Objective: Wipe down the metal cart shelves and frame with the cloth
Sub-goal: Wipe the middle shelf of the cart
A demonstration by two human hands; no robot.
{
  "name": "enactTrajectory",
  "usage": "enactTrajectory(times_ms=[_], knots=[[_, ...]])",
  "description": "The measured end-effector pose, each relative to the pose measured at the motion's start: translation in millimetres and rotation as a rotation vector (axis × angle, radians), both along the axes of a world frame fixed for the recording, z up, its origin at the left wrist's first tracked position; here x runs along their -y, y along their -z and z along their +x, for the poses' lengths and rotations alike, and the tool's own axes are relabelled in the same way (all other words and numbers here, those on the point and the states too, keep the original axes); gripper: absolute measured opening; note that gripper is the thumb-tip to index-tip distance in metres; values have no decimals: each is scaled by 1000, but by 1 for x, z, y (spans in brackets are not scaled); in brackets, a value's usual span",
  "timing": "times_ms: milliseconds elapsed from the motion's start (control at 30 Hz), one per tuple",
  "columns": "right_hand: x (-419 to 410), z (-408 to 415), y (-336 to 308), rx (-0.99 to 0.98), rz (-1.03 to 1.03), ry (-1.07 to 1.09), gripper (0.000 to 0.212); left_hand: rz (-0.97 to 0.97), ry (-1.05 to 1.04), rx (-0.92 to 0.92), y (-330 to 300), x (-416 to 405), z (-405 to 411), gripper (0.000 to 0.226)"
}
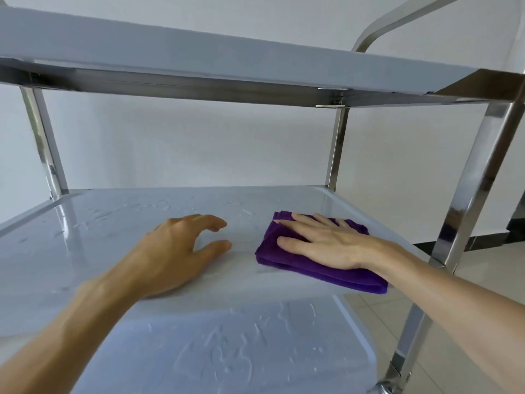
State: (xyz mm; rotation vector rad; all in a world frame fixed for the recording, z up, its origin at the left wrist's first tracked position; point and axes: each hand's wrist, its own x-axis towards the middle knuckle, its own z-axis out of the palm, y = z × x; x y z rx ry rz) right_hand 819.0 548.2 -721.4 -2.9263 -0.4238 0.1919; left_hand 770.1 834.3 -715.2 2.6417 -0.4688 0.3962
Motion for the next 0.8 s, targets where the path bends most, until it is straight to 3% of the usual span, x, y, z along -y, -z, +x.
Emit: enactTrajectory(times_ms=[200, 300, 433, 567, 700, 800], knots=[[33, -17, -6, 26, 16, 27, 78, 255, -98, -61, 2, -17, 6, 80], [54, -15, -8, 15, -16, 96, 92, 272, -73, -250, 7, -22, 9, 90], [61, 16, -12, 39, -57, 259, 90, 278, -43, -330, 15, -7, 11, 67], [16, 59, -16, 9, -50, 400, 83, 282, -60, -315, 17, 3, 14, 62], [-38, 63, -7, 19, -15, 177, 77, 254, -104, -268, 18, 2, 18, 60], [-29, 36, 0, 24, -16, -15, 78, 248, -116, -279, 16, -3, 19, 59]])
